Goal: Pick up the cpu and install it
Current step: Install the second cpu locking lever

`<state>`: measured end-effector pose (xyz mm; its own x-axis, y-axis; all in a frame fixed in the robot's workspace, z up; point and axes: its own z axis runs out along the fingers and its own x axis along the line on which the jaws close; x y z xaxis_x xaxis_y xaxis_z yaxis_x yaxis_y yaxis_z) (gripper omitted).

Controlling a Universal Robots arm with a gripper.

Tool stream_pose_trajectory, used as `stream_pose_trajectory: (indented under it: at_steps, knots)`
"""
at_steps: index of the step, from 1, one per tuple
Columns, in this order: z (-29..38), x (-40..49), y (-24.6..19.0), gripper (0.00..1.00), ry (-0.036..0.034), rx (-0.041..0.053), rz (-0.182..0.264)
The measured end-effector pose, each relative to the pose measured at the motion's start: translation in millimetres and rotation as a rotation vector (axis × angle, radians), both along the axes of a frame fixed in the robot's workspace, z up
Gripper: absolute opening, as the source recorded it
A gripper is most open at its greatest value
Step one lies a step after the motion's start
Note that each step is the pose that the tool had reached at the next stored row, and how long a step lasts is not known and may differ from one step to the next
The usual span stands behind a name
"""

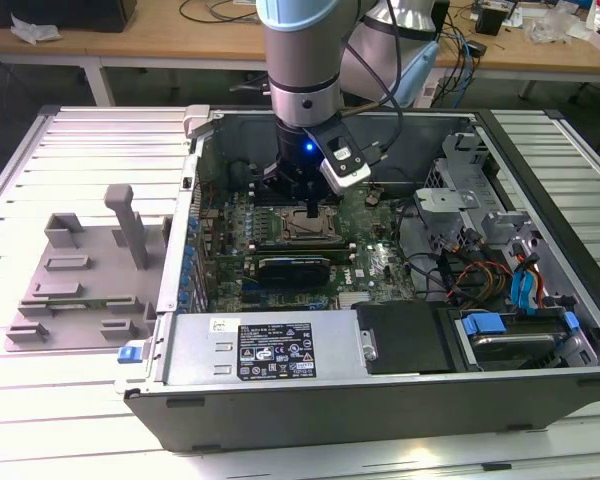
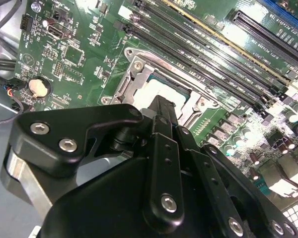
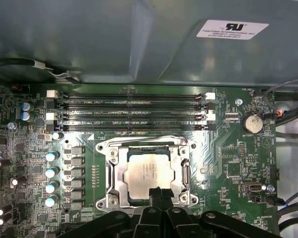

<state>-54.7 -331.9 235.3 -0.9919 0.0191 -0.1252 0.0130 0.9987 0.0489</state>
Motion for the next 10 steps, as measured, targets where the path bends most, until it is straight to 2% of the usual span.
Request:
stream_pose_trajectory:
  at_steps: [4, 5, 6, 7, 8, 10]
  knots:
    - [0.0, 0.0, 0.2, 0.11, 0.0, -0.0001, 0.0]
    - [-0.1, 0.2, 0.4, 0.11, 0.0011, -0.003, 0.0]
    - [0.0, 2.9, 0.3, 0.11, 0.0183, -0.0044, 0.0]
    - [0.1, 7.9, 0.1, 0.11, 0.041, -0.0046, 0.0]
    - [0.0, 8.0, -0.4, 0.11, 0.041, -0.0046, 0.0]
    - [0.0, 7.9, -5.4, 0.11, 0.041, -0.0046, 0.0]
